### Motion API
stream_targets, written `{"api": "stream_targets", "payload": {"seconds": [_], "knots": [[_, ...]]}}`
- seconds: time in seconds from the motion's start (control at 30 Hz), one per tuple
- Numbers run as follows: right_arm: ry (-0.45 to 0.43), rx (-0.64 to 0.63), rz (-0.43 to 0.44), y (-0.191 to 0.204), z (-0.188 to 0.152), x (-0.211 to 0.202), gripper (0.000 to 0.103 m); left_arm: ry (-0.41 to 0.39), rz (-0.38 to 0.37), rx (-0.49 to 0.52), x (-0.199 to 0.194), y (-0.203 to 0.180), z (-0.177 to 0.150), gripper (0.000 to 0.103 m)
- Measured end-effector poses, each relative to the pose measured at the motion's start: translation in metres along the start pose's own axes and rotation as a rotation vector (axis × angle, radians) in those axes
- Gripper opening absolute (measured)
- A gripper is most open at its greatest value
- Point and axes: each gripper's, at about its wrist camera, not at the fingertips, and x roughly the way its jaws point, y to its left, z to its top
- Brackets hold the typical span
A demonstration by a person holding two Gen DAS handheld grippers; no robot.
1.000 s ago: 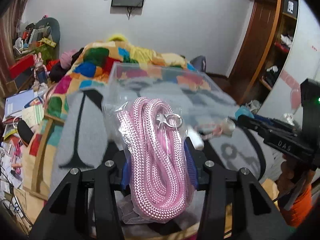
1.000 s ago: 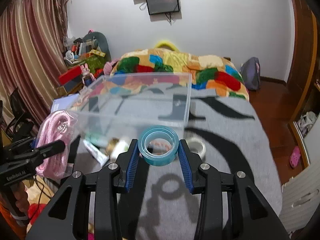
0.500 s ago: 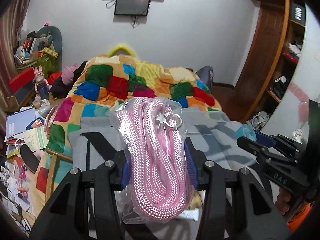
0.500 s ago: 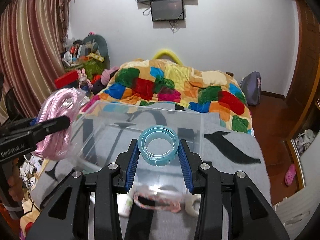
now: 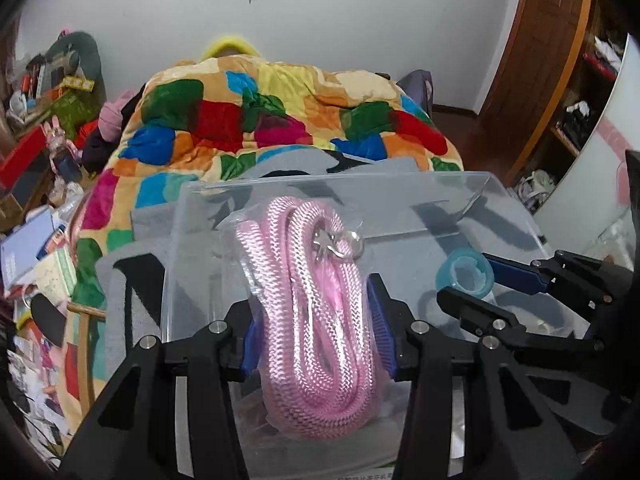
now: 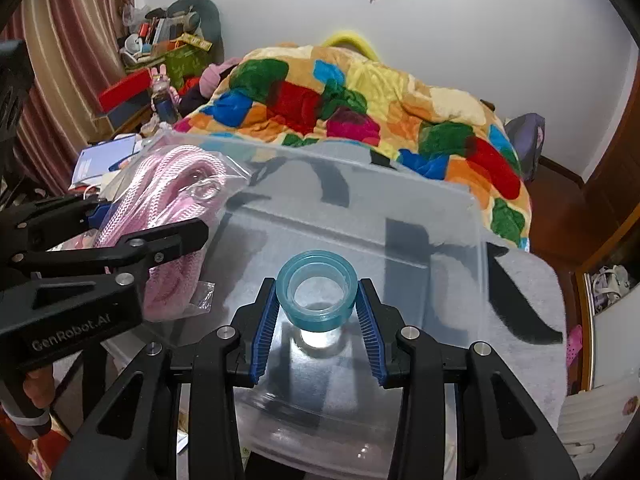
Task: Organize objects
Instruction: 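Grasp the bagged pink rope with the left tool while the right tool grasps the blue tape roll, then drop the pink rope and blue tape into the clear box with both tools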
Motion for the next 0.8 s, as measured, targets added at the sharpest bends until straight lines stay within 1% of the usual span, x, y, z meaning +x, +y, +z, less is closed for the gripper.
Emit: {"api": "stream_targets", "payload": {"seconds": [0.07,0.2,0.27,0.33,0.43,0.47,0.53,0.6,0.67,0.8], "knots": [[0.008,0.009,0.007,0.001,-0.001,0.001,0.036,-0.003,-0.012,0.004,-0.003,-0.001,0.000,0.046],[0.019,0.020,0.029,0.000,-0.001,0.001,0.038,-0.040,0.000,0.030,-0.018,-0.003,0.001,0.047],[0.005,0.017,0.026,0.000,-0.002,-0.005,0.041,-0.059,0.007,0.037,-0.027,-0.004,0.001,0.052],[-0.023,0.012,0.022,0.000,-0.003,-0.015,0.046,-0.087,0.016,0.035,-0.039,-0.003,-0.001,0.065],[-0.072,0.008,0.012,-0.003,-0.006,-0.034,0.050,-0.126,0.028,0.026,-0.058,-0.003,-0.007,0.077],[-0.087,0.010,0.012,-0.004,-0.008,-0.040,0.051,-0.138,0.030,0.024,-0.065,-0.002,-0.010,0.079],[-0.116,0.016,0.014,-0.009,-0.013,-0.054,0.054,-0.154,0.037,0.018,-0.074,-0.002,-0.016,0.090],[-0.144,0.026,0.016,-0.015,-0.021,-0.068,0.055,-0.172,0.054,0.012,-0.083,-0.002,-0.027,0.093],[-0.165,0.032,0.003,-0.022,-0.030,-0.079,0.055,-0.174,0.068,0.009,-0.088,-0.001,-0.037,0.093],[-0.188,0.036,-0.049,-0.033,-0.052,-0.093,0.057,-0.139,0.072,-0.027,-0.088,0.005,-0.060,0.094]]}}
